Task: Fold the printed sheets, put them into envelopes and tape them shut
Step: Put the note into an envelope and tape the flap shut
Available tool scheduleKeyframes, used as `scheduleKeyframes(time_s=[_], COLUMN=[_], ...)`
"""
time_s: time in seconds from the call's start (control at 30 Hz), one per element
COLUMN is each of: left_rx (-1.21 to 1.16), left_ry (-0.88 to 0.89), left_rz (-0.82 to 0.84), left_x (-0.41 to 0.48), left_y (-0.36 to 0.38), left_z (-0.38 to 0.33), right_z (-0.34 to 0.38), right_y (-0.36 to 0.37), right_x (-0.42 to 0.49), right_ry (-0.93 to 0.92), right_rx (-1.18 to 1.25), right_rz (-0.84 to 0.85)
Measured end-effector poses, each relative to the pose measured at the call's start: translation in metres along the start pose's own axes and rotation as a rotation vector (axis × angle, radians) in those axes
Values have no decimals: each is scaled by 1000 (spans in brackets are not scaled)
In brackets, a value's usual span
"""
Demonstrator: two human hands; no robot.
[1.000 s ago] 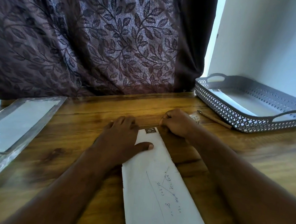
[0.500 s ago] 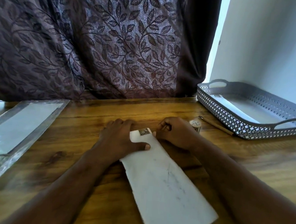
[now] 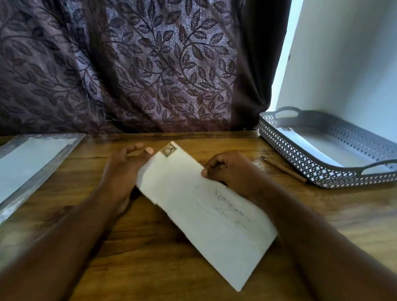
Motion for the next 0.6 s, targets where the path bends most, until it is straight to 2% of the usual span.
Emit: scheduleKeyframes(time_s=[0.07, 0.13, 0.23, 0.33, 0.4, 0.5, 0.6], left_rx=[-261, -368, -272, -170, -177, -212, -237], left_ry=[-123, -219, -281, -258, -217, -167, -139], left_rz=[41, 133, 299, 321, 268, 164, 111], left_x=[-7, -19, -37, -45, -42, -34, -28], left_y=[11, 26, 48, 56, 53, 43, 34], left_z=[7, 13, 19, 20, 18, 16, 15], right_z=[-3, -5, -11, -7, -4, -9, -17], right_y=[-6, -12, -19, -24, -27, -16, -10], right_x=[-1, -2, 0, 0, -7, -21, -42], right_ry=[31, 57, 77, 72, 105, 239, 342], right_rx=[88, 131, 193, 203, 198, 139, 140], right_rz=[-83, -156, -233, -274, -207, 66, 209])
Point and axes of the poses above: each hand's wrist, its own x-axis towards the middle knuckle, its own y-axis out of the palm, z = x × y, the point moved 8 cm from there along x, towards the middle knuckle, and after that the axes turned 10 degrees about -x, right-handed, at the moved point
